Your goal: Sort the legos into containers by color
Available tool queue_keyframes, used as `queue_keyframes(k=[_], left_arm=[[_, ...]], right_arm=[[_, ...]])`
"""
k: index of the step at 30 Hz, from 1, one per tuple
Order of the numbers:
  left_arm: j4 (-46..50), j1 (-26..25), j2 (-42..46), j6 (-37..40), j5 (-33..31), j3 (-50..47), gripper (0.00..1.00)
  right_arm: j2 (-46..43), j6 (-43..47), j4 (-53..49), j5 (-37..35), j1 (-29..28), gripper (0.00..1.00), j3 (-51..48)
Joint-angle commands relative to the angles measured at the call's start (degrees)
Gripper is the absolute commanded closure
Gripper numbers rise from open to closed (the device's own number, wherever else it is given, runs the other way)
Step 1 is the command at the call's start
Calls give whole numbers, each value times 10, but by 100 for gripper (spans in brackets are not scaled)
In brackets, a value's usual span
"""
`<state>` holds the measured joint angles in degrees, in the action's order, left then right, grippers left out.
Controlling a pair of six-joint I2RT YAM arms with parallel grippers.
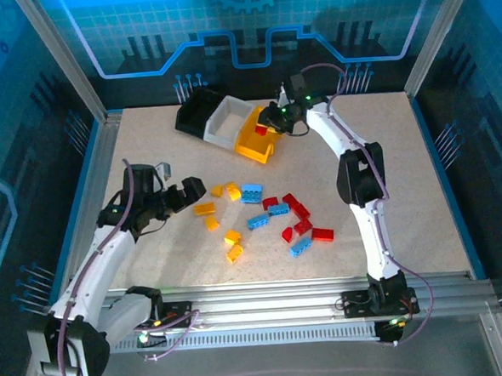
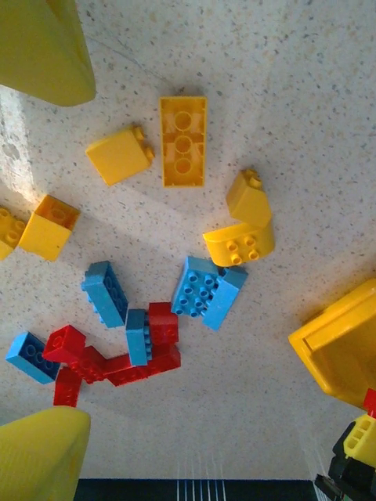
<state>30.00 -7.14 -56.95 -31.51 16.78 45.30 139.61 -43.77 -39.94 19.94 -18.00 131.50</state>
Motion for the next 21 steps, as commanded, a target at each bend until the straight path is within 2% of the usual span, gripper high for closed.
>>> queue_keyframes(k=[1, 21], left_arm=[[20, 0, 8, 4, -7, -8, 1], [-3, 1, -7, -13, -3, -5, 1]], right_arm=[[15, -8, -53, -28, -3, 68, 26], [1, 51, -181, -117, 12, 66, 21]])
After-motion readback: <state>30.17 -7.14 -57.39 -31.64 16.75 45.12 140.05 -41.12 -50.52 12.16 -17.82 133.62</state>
